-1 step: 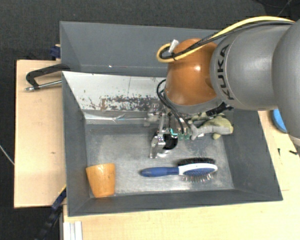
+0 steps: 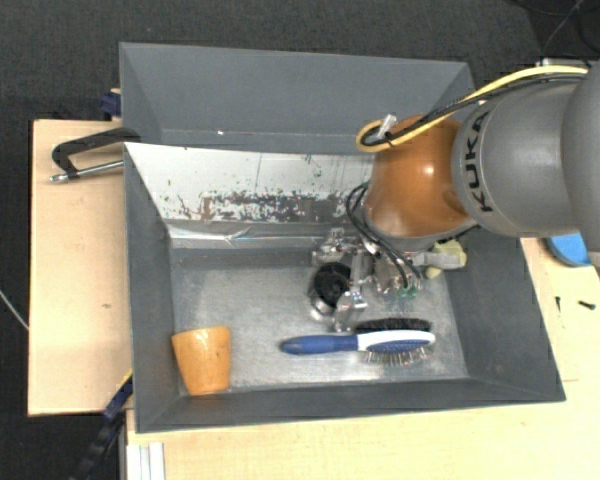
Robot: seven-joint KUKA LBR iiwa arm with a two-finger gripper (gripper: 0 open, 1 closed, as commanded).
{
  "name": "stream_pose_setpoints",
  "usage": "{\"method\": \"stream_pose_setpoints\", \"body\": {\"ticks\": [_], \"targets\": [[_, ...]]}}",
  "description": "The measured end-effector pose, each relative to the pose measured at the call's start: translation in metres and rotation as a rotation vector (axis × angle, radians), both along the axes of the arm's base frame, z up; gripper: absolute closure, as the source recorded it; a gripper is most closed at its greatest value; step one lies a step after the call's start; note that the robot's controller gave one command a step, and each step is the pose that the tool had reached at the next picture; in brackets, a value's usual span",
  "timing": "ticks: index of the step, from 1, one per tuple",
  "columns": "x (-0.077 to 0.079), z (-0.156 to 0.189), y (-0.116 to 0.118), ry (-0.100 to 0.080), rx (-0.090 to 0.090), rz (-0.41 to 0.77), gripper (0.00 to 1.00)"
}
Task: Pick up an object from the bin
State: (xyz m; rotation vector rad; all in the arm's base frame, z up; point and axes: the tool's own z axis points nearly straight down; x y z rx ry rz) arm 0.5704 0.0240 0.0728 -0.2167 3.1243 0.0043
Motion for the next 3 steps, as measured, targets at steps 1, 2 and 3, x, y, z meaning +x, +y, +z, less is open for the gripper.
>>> {"method": "stream_pose_setpoints", "body": {"ticks": [1,2,3], "targets": [[0.002,0.003,0.002,-0.006,0.001,0.001,1.0],[0.0,0.147,0.009,-0.006,-0.001,-0.031,1.0],[-0.025,0.142,-0.005,0.011,-0.003,-0.024,1.0]]}}
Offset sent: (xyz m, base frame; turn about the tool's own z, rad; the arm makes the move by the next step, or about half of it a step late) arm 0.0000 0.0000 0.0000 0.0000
